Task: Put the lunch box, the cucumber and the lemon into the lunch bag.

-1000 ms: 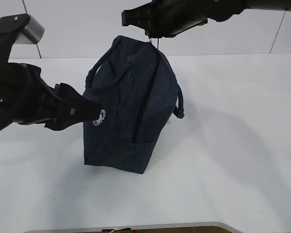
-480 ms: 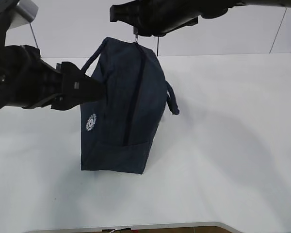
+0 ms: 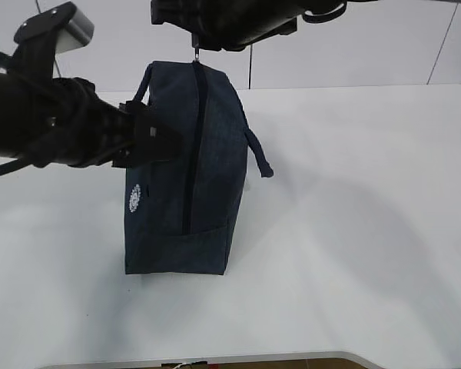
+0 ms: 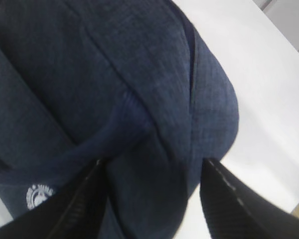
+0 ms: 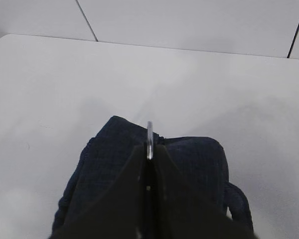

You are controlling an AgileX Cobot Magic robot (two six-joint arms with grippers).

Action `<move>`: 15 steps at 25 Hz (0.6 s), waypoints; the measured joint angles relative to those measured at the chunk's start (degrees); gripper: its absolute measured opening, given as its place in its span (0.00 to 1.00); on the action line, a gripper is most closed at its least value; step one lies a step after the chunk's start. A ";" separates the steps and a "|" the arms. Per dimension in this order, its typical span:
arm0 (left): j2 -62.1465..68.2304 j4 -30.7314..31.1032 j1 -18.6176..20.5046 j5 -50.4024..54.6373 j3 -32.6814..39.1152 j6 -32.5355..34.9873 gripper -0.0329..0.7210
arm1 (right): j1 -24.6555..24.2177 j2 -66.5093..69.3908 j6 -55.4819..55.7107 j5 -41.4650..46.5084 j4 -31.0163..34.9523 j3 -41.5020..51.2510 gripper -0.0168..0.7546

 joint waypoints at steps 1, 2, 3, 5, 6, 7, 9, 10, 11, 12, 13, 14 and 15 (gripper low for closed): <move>1.16 0.00 0.00 0.00 -0.98 0.52 0.62 | 0.09 0.00 0.00 0.00 0.13 0.00 0.03; 2.17 0.00 0.00 0.00 -1.84 1.12 0.61 | 0.09 0.00 -0.02 0.00 0.26 0.00 0.03; 3.30 0.00 0.00 0.00 -2.82 1.38 0.60 | 0.09 0.00 -0.02 0.00 0.38 0.00 0.03; 4.82 0.00 0.00 0.00 -4.13 1.66 0.47 | 0.09 0.00 -0.12 0.00 0.48 0.00 0.03; 5.16 0.28 0.00 0.16 -4.37 1.77 0.38 | 0.09 0.00 -0.23 0.00 0.48 0.00 0.03; 5.26 1.05 0.00 0.62 -4.40 1.99 0.26 | 0.09 0.00 -0.42 0.00 0.48 0.00 0.03; 5.26 4.36 0.00 2.19 -4.49 2.69 0.10 | 0.09 0.00 -1.52 0.00 0.48 0.00 0.03; 4.83 6.32 0.00 3.66 -4.49 3.09 0.07 | 0.09 0.00 -2.33 0.00 0.48 0.00 0.03; 4.05 8.96 0.00 5.46 -4.49 3.46 0.05 | 0.09 0.00 -2.85 0.00 0.48 0.00 0.03; 3.09 11.62 0.24 6.98 -4.49 3.52 0.04 | 0.09 0.00 -3.38 0.14 0.48 0.00 0.03; 2.23 13.56 0.36 8.93 -4.49 3.66 0.03 | 0.09 0.00 -3.78 0.27 0.61 0.00 0.03; 1.19 15.22 0.59 10.82 -4.49 3.78 0.03 | 0.09 0.00 -4.26 0.56 0.73 0.00 0.03; 0.21 16.40 0.83 12.38 -4.49 3.87 0.03 | 0.13 0.00 -4.94 0.80 0.97 0.00 0.03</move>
